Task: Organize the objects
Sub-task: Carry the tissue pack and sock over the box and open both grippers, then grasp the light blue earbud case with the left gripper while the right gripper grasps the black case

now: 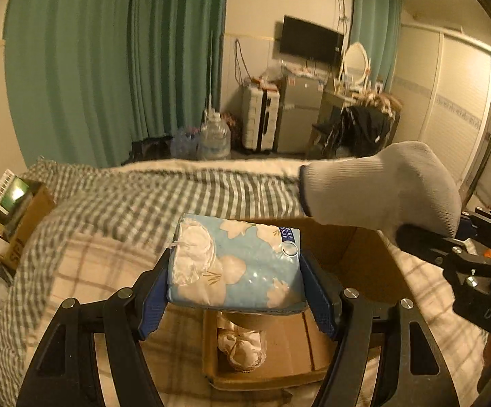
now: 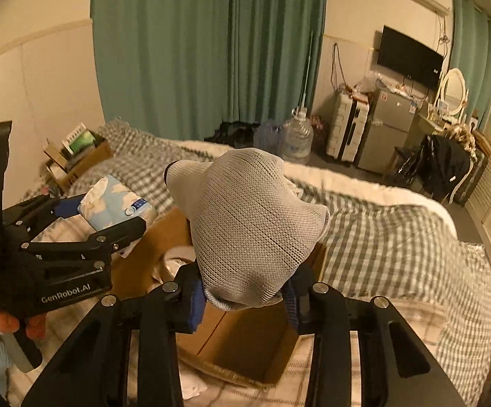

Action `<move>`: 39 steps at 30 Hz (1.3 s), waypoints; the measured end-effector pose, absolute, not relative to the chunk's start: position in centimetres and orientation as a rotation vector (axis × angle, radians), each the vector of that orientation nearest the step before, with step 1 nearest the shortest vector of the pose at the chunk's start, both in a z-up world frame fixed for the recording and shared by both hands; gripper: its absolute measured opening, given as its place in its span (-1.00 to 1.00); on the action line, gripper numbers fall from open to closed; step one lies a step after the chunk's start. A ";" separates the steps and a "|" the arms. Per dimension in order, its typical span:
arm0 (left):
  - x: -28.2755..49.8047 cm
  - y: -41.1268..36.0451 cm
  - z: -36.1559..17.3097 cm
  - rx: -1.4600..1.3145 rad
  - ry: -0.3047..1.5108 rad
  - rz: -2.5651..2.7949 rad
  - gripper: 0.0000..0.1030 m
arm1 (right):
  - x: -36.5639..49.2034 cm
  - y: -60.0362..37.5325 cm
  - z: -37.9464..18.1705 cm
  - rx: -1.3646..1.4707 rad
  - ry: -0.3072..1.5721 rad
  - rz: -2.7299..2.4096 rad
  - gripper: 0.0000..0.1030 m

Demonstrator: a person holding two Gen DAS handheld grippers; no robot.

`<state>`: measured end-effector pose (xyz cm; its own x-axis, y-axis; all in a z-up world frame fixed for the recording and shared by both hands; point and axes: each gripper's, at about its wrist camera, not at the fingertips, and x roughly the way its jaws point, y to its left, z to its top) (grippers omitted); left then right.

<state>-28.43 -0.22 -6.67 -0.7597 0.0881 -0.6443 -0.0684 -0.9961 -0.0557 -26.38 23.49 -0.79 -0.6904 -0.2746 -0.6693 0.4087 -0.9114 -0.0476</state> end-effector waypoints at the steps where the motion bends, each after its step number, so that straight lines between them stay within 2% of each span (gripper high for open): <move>1: -28.7 0.0 -7.2 -1.068 -0.036 2.865 0.40 | -26.9 23.5 -1.8 0.993 0.271 -2.563 -0.31; 5: -29.2 0.7 -8.6 -1.103 -0.037 2.807 0.41 | -27.7 23.5 -4.0 1.024 0.304 -2.544 -0.29; 10: -28.3 1.1 -7.8 -1.083 -0.039 2.809 0.60 | -26.7 24.9 -3.0 0.979 0.191 -2.554 0.34; 12: -27.6 0.9 -6.9 -1.060 -0.049 2.832 0.74 | -25.6 25.4 -1.4 0.926 0.181 -2.581 0.42; 14: -26.5 0.7 -5.5 -1.028 -0.067 2.856 0.78 | -24.2 25.8 0.4 0.886 0.172 -2.595 0.51; 17: -25.0 0.5 -3.2 -0.997 -0.066 2.871 0.86 | -22.0 26.6 3.3 0.836 0.161 -2.616 0.57; 18: -24.0 0.4 -2.3 -0.972 -0.061 2.886 0.94 | -21.2 26.9 4.3 0.823 0.165 -2.623 0.58; 22: -20.3 0.3 0.8 -0.884 -0.036 2.918 0.95 | -17.2 27.8 7.7 0.762 0.177 -2.671 0.69; 28: -15.4 0.1 2.3 -0.870 0.033 2.942 0.95 | -11.4 28.4 9.5 0.727 0.213 -2.708 0.71; 33: -12.2 0.0 -0.2 -0.908 0.014 2.950 0.95 | -7.6 28.6 6.6 0.770 0.215 -2.721 0.72; 36: -11.3 -0.3 -3.7 -1.005 -0.094 2.904 0.95 | -6.8 28.5 3.3 0.827 0.164 -2.696 0.73; 39: -10.8 0.0 -7.4 -1.111 -0.088 2.881 0.95 | -6.7 28.1 -0.4 0.894 0.178 -2.716 0.73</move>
<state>-10.83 0.05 -7.38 -0.7401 0.0699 -0.6689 -0.0288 -0.9970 -0.0723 -6.74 28.13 -0.45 -0.7709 -0.2214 -0.5973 0.2975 -0.9542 -0.0303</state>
